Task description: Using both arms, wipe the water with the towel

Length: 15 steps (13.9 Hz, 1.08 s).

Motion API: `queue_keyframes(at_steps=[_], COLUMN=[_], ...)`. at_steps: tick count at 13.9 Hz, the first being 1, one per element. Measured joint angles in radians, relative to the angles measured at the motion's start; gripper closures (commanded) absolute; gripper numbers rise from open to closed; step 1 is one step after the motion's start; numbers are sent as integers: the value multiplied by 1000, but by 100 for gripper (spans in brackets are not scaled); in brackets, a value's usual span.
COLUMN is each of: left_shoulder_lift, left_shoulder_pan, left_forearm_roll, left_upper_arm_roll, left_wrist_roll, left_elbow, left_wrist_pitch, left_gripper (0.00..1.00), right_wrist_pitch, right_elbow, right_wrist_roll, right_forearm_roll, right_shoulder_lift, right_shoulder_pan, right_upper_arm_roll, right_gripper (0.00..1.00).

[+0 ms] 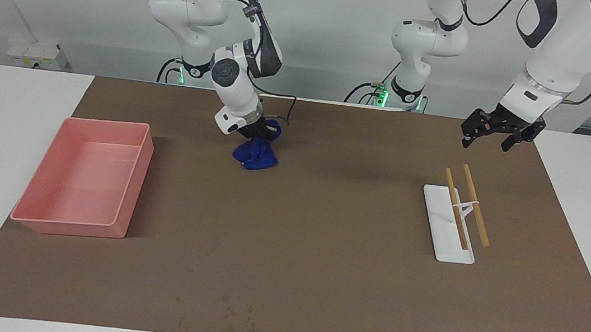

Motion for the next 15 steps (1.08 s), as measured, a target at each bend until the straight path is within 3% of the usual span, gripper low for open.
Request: queue_keyframes(at_steps=[5, 10, 15], left_shoulder_lift=[0, 0, 0], left_shoulder_pan=[0, 0, 0], left_forearm_roll=[0, 0, 0], left_upper_arm_roll=[0, 0, 0], left_wrist_roll=[0, 0, 0], left_elbow=[0, 0, 0], left_wrist_pitch=[0, 0, 0], left_gripper=[0, 0, 0], right_wrist_pitch=[-13, -37, -263], right_elbow=[-1, 57, 255], right_wrist_roll=[-292, -565, -610], right_forearm_roll=[21, -241, -376], right_shoulder_lift=[0, 30, 91], right_shoulder_pan=[-62, -308, -374], right_upper_arm_roll=[8, 8, -4], right_gripper=[100, 100, 100])
